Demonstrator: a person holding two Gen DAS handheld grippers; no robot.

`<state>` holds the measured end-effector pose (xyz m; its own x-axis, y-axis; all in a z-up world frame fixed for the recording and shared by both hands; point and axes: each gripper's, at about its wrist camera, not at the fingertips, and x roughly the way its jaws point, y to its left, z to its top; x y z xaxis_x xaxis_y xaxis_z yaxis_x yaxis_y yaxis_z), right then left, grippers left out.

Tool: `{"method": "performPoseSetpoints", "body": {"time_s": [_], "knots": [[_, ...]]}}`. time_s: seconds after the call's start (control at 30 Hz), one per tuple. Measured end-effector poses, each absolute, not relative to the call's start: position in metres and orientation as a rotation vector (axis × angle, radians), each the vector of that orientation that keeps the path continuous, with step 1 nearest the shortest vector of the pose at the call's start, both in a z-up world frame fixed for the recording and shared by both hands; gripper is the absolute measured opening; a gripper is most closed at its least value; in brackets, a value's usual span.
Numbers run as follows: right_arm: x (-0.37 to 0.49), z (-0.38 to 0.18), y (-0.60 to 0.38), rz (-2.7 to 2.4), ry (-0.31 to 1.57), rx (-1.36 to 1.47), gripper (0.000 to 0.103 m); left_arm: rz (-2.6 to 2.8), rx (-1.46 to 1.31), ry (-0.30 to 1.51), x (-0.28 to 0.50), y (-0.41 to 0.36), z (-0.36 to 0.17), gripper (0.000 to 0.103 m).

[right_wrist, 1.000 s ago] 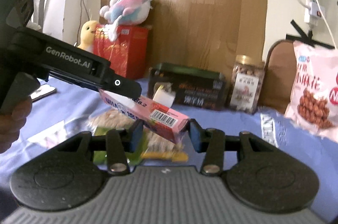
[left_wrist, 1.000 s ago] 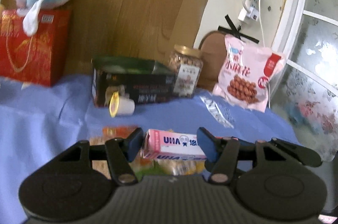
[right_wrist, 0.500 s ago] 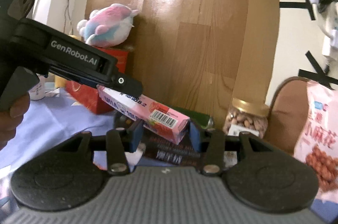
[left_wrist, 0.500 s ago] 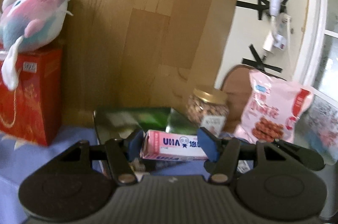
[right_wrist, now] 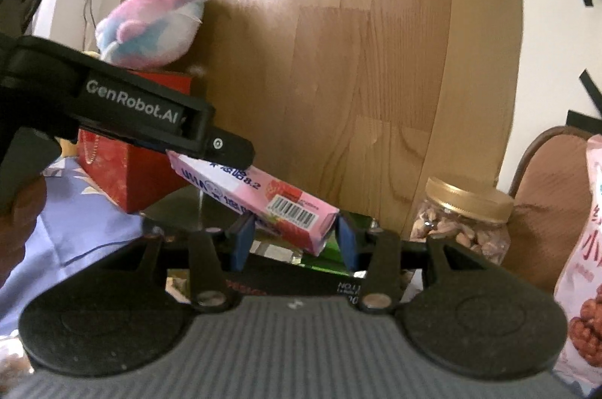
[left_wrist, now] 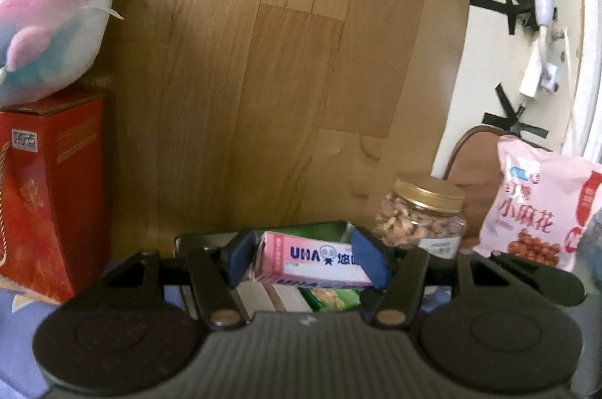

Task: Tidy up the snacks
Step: 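Lower the candy stick into the tin and open the left gripper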

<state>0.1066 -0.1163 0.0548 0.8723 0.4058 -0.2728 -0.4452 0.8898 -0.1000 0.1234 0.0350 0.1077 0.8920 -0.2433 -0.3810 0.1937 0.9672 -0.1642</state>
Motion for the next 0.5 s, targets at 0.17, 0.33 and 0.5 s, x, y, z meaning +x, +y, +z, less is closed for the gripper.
{"method": "performPoseSetpoints", "body": {"time_s": [0.17,0.33,0.5], "knots": [[0.129,0.048,-0.109,0.449,0.297,-0.15,0.05,-0.203,-0.117,0.43,0.144,0.039,0.098,0.058],[0.142,0.039,-0.094,0.443,0.318,-0.185,0.05,-0.177,-0.132,0.45,0.158,0.046,0.089,0.058],[0.148,0.034,-0.087,0.411,0.315,-0.195,0.051,-0.166,-0.147,0.476,0.166,0.048,0.08,0.057]]}}
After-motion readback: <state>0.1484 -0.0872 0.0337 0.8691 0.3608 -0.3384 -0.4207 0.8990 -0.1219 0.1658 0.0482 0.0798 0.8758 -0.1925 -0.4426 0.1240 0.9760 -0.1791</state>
